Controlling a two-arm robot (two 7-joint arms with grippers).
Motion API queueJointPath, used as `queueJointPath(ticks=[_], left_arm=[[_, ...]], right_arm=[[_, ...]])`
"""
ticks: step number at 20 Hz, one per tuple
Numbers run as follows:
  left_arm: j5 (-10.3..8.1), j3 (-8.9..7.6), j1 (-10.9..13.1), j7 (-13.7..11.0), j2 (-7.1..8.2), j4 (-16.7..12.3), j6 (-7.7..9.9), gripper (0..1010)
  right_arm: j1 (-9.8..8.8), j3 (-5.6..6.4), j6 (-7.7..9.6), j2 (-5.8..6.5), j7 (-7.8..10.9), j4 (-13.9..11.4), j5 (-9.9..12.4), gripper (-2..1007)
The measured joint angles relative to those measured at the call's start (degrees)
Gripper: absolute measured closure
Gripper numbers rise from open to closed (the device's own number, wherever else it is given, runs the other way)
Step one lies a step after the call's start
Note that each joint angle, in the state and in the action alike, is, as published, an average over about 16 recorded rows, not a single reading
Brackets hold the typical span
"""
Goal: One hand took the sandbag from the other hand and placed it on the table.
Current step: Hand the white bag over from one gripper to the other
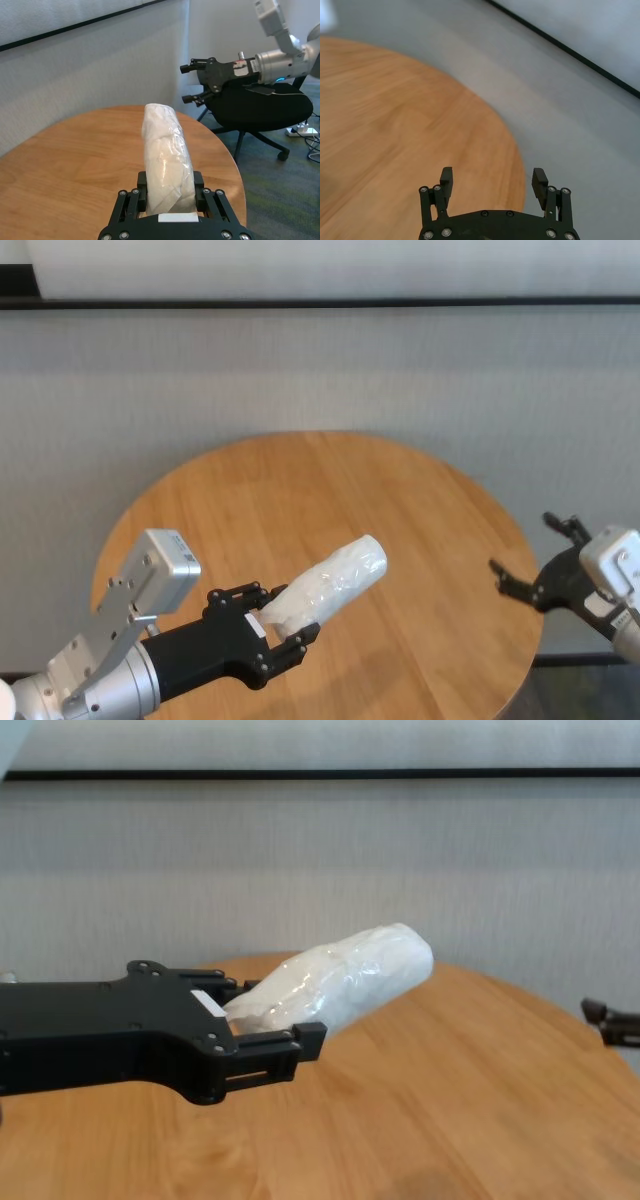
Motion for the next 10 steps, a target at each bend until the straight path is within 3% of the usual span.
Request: queueJointPath(ticks=[6,10], left_arm=[[-0.12,-0.12,0.0,-0.1,-0.04,0.0,0.01,452],[-0.16,-0.16,0.1,-0.1,-0.06,-0.1,0.01,452]], right_arm=[[-0.04,-2.18,0.94,6.76,6.88,-5.8,-5.2,4],[0.38,-3.68,0.66,10.07,9.55,-8.5,-10.0,4]])
